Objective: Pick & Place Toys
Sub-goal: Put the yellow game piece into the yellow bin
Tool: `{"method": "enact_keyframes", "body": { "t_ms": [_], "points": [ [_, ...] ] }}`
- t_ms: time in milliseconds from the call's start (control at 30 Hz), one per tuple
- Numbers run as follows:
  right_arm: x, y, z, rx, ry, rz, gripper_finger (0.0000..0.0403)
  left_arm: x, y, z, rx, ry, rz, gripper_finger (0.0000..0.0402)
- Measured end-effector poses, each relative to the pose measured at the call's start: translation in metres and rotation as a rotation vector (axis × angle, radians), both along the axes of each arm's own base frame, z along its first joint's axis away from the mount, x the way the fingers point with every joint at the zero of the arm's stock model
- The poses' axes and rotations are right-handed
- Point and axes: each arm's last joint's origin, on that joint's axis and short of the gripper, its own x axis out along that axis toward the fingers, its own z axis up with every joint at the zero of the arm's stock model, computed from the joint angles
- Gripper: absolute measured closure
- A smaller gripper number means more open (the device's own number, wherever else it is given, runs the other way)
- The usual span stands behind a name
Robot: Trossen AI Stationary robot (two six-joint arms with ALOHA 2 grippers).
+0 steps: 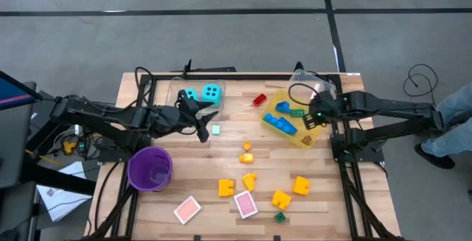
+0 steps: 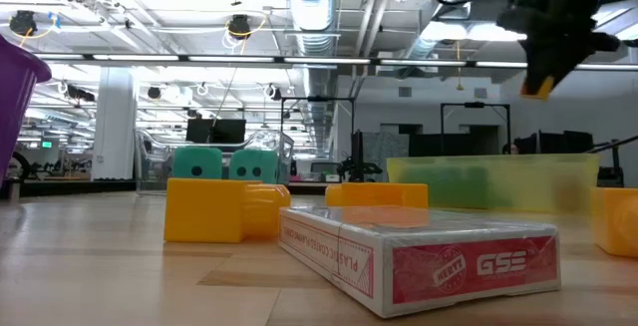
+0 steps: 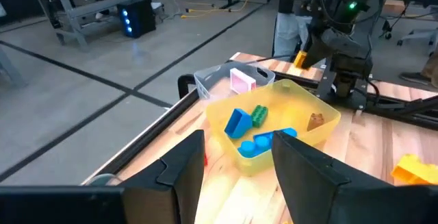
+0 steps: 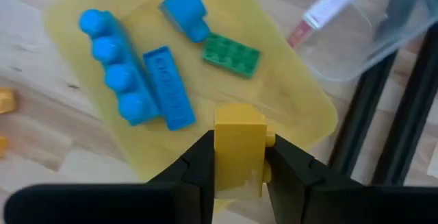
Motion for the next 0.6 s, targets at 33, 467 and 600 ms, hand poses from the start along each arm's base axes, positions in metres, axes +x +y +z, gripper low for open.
{"method": "enact_keyframes", "body": {
  "t_ms": [33,467,600],
  "points": [
    [-0.004,-0.001,-0.004,0.001,0.002,-0.010,0.0314,0.000,0.000,0.000,0.000,0.001,0.000,0.0239],
    [-0.027,-0.007,-0.051,0.017,-0.008,-0.186,0.0314,0.000,0.000,0.000,0.001,0.000,0.003,0.0246],
    [-0.031,-0.010,-0.062,0.010,0.030,-0.224,0.0314,0.000,0.000,0.000,0.001,0.000,0.006,0.0251]
  ]
}}
